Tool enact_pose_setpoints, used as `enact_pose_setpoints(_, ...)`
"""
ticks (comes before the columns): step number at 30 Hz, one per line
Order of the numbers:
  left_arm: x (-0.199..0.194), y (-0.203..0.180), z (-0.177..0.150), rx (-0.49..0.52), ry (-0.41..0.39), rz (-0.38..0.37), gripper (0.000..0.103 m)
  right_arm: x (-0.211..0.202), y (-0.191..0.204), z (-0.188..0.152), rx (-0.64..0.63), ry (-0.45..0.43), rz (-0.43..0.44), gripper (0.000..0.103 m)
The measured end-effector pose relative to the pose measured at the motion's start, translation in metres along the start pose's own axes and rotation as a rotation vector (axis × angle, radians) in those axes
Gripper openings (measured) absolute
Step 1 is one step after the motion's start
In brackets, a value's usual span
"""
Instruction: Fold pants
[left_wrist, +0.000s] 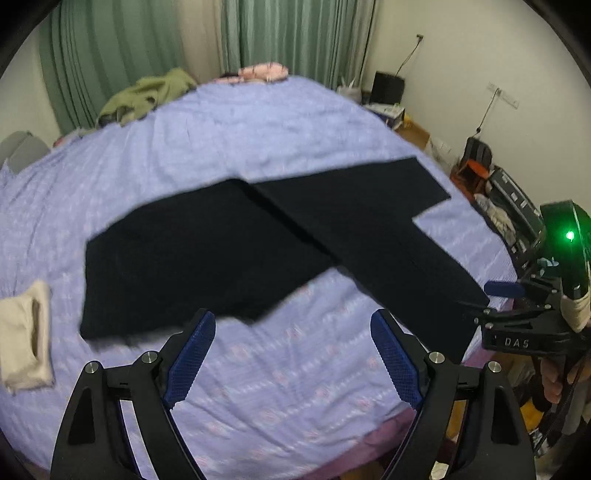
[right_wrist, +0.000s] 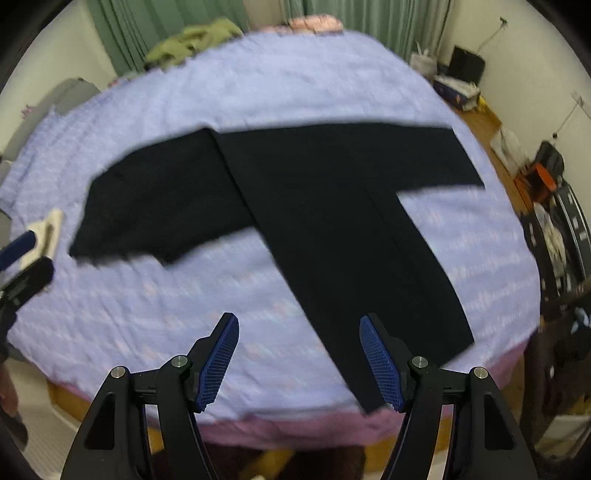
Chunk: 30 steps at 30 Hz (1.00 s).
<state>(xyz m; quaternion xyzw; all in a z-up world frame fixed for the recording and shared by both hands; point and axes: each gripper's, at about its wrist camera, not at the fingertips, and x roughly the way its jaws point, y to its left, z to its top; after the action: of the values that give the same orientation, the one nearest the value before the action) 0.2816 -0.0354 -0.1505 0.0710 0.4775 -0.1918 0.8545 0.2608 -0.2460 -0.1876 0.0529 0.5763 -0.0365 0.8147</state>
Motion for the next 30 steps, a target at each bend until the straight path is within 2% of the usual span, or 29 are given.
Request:
enact_pose_setpoints(7,0.054,-0.042,-0.034,-0.091,0.164,0.023,0.086,0.064,-0.049,-0.051,-0.033,0.159,-0.004,0.069)
enact_pose_setpoints(10,0.063,-0.053,-0.044,-0.106,0.208,0.04,0.086,0.092,-0.052,-0.071,-0.074,0.217,-0.021,0.069)
enact_pose_setpoints(15,0.069,-0.066,-0.052,-0.097,0.249,0.078,0.086,0.13,-0.043,-0.09,-0.203,0.248,-0.098,0.068)
enact_pose_setpoints(17,0.071,-0.068,-0.052,-0.096,0.259,0.084,0.086,0.15,-0.041,-0.094,-0.242,0.276,-0.143,0.063)
enact_pose_setpoints(19,0.073,-0.07,-0.05,-0.088,0.257,0.09,0.086,0.16,-0.044,-0.093,-0.25,0.291,-0.173,0.041)
enact_pose_setpoints(20,0.073,-0.071,-0.048,-0.086,0.254,0.091,0.086,0.159,-0.049,-0.09,-0.23,0.288,-0.15,0.034)
enact_pose_setpoints(21,0.074,-0.072,-0.046,-0.088,0.252,0.089,0.086,0.156,-0.054,-0.086,-0.209,0.285,-0.123,0.014)
enact_pose_setpoints(22,0.073,-0.073,-0.041,-0.094,0.245,0.083,0.086,0.148,-0.061,-0.081,-0.181,0.278,-0.091,0.007)
enact_pose_setpoints(24,0.073,-0.074,-0.033,-0.095,0.226,0.079,0.086,0.124,-0.074,-0.07,-0.143,0.222,-0.075,0.006)
enact_pose_setpoints(28,0.07,-0.08,-0.009,-0.08,0.173,0.094,0.086,0.058,-0.114,-0.035,-0.081,0.039,-0.08,0.005)
enact_pose_setpoints(30,0.068,-0.086,0.008,-0.041,0.133,0.104,0.086,0.037,-0.134,-0.018,-0.06,-0.022,-0.083,0.005)
